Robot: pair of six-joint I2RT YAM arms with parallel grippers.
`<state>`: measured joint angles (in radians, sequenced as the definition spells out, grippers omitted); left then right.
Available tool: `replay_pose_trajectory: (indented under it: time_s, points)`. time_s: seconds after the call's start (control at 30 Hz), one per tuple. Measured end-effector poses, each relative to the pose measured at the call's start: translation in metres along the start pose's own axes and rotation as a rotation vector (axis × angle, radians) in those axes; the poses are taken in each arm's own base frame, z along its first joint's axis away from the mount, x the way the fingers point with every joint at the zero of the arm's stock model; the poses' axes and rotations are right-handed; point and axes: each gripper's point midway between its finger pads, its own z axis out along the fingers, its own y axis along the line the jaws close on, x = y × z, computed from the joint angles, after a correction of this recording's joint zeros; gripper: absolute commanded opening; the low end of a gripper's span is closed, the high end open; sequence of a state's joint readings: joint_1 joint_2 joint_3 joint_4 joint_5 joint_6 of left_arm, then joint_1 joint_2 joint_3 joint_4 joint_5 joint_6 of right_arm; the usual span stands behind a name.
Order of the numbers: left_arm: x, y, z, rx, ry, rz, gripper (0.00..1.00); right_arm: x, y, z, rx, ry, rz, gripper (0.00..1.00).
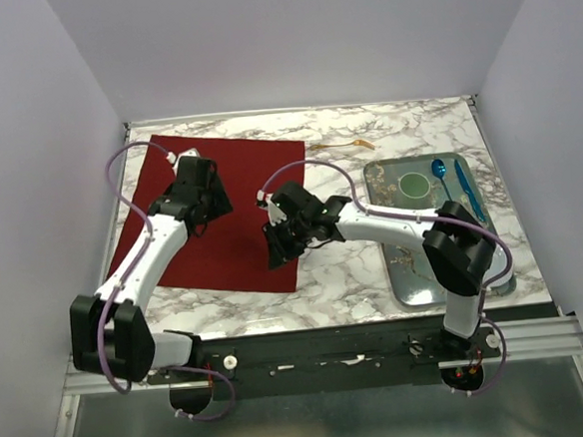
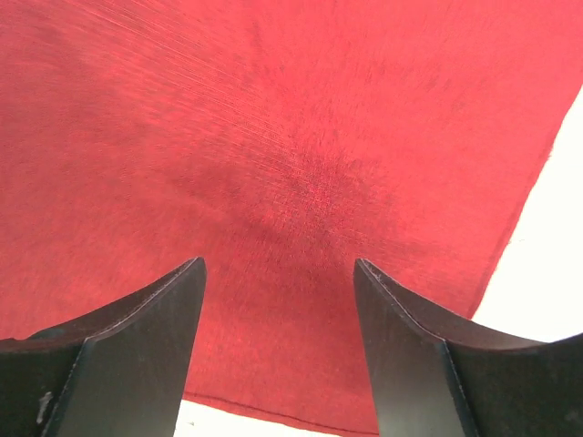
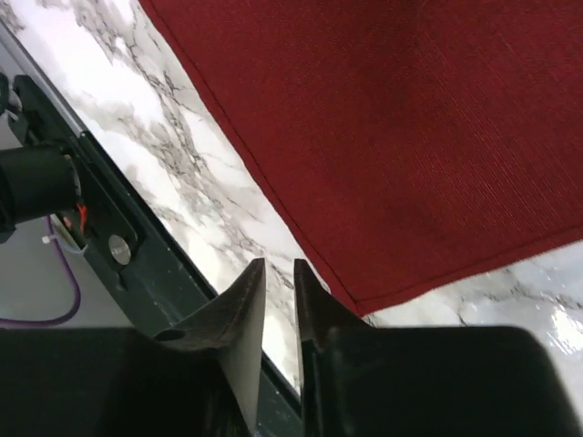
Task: Fold the napkin, place the utensils inside, and roll it up
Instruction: Flatten the napkin out
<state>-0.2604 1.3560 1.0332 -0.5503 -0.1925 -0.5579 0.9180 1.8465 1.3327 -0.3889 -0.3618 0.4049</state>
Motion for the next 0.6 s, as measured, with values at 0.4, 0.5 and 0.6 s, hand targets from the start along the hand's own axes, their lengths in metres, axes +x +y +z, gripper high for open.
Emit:
replay_pose_trajectory:
  time_s: [0.4,0.5,0.6]
  points:
    - [-0.031,0.061,-0.044,-0.079,-0.167,-0.255,0.92,0.025,-0.032,0.034,0.117,0.05,0.033,0.24]
    - [-0.03,0.089,-0.041,-0.134,-0.168,-0.35,0.95,0.039,-0.043,0.036,0.152,0.071,0.049,0.24]
    - [-0.021,0.128,-0.038,-0.208,-0.163,-0.491,0.96,0.049,-0.049,0.036,0.166,0.078,0.074,0.24]
